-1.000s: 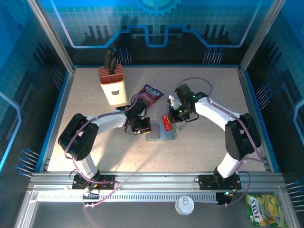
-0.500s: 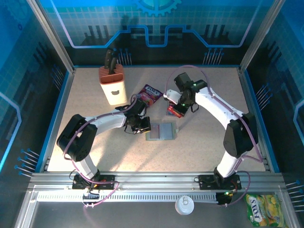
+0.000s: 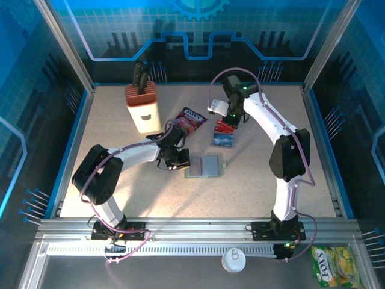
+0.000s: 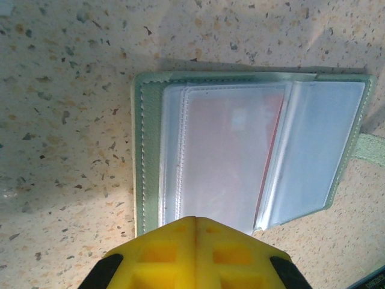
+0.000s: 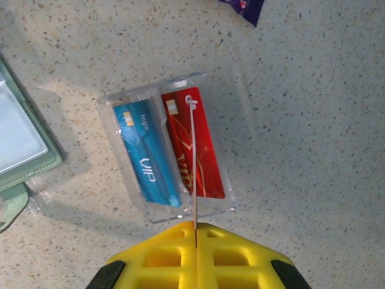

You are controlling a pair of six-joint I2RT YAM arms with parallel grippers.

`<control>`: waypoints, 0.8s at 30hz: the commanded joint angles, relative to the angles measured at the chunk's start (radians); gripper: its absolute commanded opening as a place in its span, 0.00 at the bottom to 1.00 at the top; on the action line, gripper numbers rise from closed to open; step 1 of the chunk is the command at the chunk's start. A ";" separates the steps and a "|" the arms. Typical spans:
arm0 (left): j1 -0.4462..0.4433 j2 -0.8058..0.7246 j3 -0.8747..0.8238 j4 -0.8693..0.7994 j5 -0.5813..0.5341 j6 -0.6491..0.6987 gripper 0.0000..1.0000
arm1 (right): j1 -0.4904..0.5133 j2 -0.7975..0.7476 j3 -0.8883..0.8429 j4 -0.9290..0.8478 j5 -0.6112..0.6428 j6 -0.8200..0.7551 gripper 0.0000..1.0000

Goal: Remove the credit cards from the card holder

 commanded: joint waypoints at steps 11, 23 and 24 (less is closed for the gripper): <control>-0.001 0.010 0.083 -0.067 -0.022 0.032 0.00 | -0.057 0.116 0.111 -0.075 -0.075 -0.084 0.00; -0.001 0.027 0.098 -0.074 -0.021 0.032 0.00 | -0.060 0.172 0.114 -0.067 -0.114 -0.081 0.01; 0.000 0.027 0.097 -0.075 -0.021 0.033 0.00 | -0.059 0.174 0.113 -0.068 -0.112 -0.079 0.03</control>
